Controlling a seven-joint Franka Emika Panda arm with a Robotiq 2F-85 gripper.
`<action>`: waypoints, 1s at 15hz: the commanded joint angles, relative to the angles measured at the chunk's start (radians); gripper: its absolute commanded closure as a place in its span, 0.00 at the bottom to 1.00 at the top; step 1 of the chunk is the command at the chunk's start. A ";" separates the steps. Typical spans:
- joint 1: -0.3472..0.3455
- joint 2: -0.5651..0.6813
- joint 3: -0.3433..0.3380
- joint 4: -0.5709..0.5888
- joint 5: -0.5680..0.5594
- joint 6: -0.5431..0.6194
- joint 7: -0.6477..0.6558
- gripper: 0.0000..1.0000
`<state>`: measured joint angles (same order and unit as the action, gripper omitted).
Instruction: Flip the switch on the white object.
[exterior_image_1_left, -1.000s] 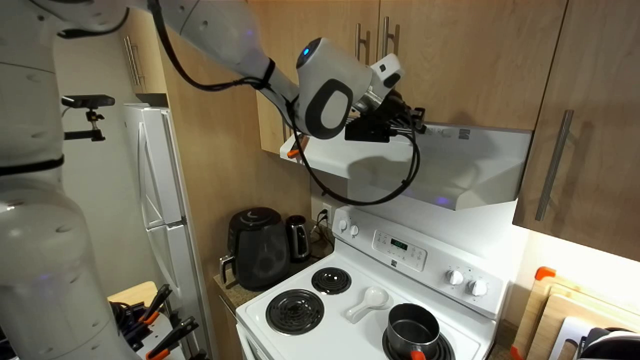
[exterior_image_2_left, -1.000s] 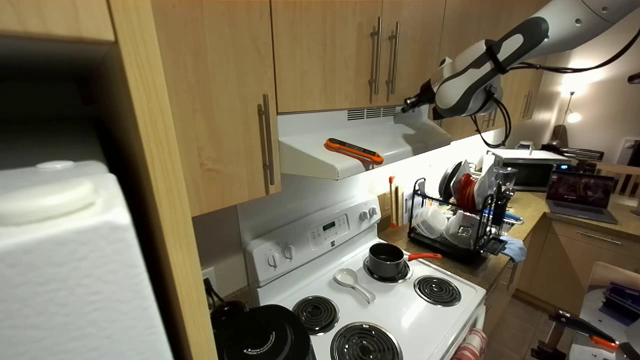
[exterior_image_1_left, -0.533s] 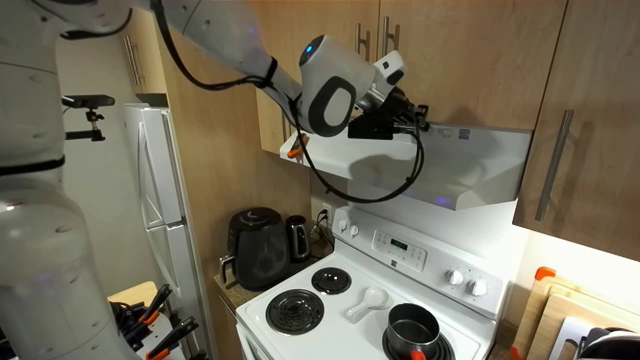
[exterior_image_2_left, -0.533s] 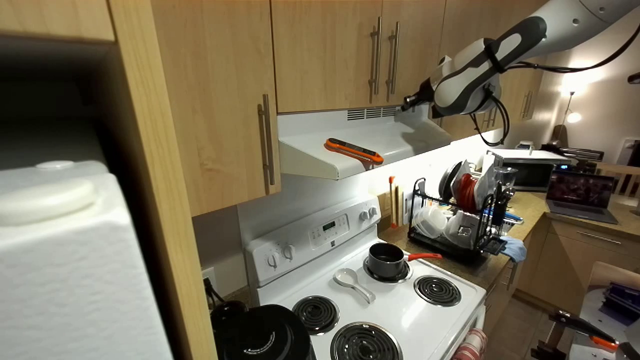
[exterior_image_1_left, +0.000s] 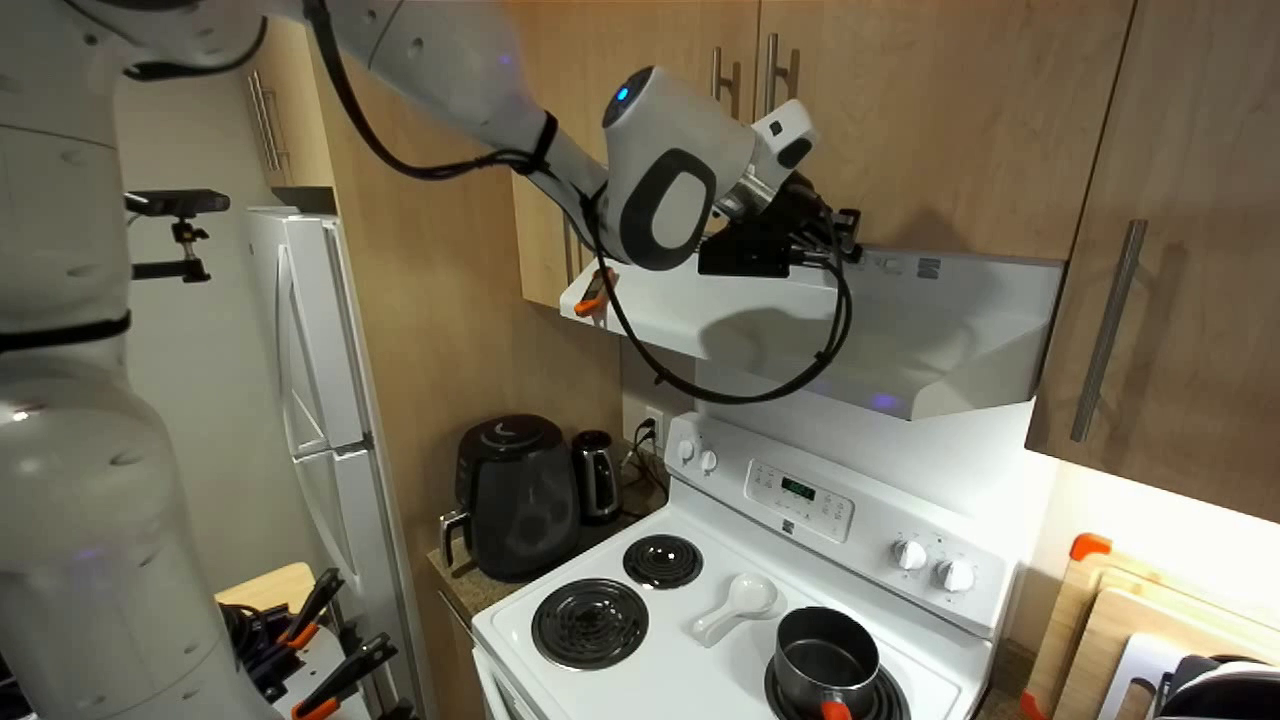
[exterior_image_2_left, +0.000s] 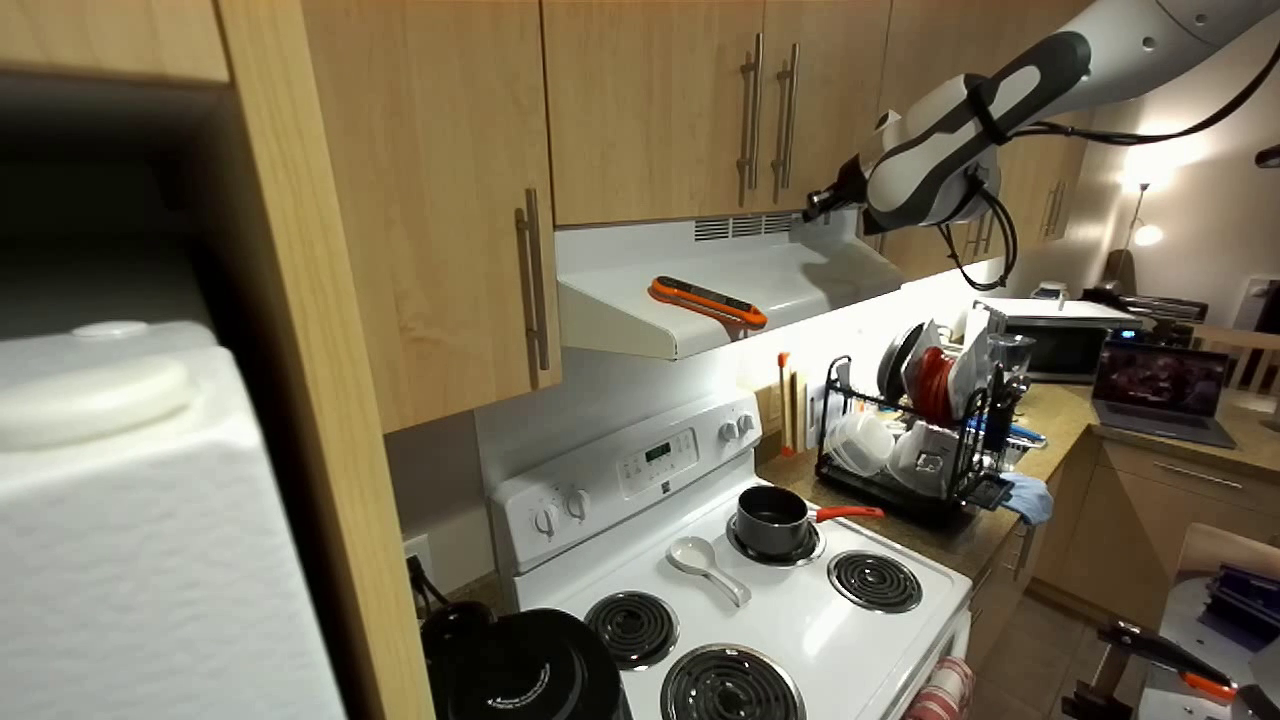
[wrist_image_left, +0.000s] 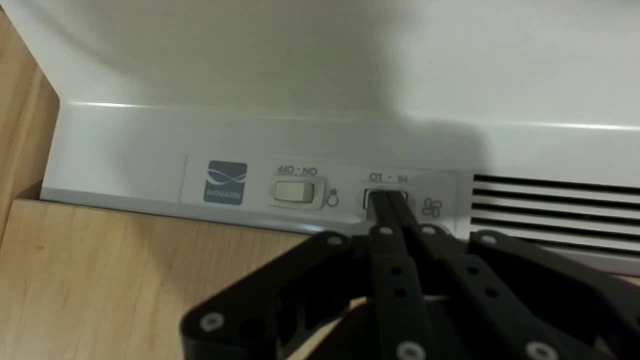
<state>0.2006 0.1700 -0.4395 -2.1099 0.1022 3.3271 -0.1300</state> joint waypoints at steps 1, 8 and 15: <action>-0.012 0.008 0.017 0.016 0.002 -0.035 0.010 1.00; -0.027 -0.009 0.048 0.013 -0.001 -0.070 0.007 1.00; -0.050 -0.001 0.067 0.021 0.002 -0.059 0.000 1.00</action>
<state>0.1707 0.1562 -0.3998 -2.1044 0.1022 3.2820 -0.1300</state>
